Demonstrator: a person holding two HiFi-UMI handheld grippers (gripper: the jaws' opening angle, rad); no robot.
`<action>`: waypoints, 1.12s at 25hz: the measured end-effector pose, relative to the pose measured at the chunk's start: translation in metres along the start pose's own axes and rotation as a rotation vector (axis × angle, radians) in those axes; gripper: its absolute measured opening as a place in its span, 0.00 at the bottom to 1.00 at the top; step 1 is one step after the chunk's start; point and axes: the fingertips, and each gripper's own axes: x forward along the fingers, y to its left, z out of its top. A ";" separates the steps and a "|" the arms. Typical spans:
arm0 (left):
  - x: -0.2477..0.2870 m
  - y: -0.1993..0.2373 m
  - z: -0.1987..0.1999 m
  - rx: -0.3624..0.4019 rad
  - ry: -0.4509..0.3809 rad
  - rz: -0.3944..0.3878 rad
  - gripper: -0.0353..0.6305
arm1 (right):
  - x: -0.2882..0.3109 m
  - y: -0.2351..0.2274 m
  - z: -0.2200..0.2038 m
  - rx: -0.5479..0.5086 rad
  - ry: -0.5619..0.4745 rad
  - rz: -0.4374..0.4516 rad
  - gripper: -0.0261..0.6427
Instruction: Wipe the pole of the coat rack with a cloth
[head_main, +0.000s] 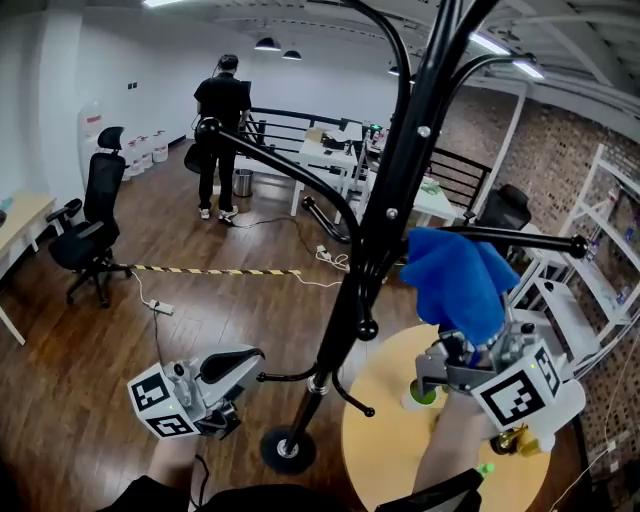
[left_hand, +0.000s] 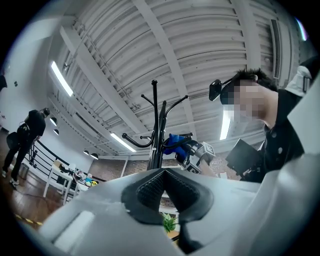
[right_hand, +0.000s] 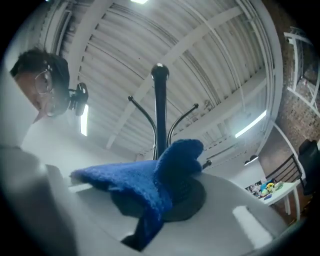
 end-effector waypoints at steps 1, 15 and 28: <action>0.001 0.000 0.000 0.001 -0.001 -0.004 0.06 | -0.008 0.001 0.014 -0.013 -0.037 -0.011 0.07; 0.016 -0.014 -0.001 0.001 -0.012 -0.052 0.06 | -0.048 0.005 0.087 -0.083 -0.269 -0.088 0.07; -0.027 -0.008 0.005 -0.017 -0.032 0.036 0.06 | 0.005 -0.008 -0.096 -0.008 0.162 -0.107 0.07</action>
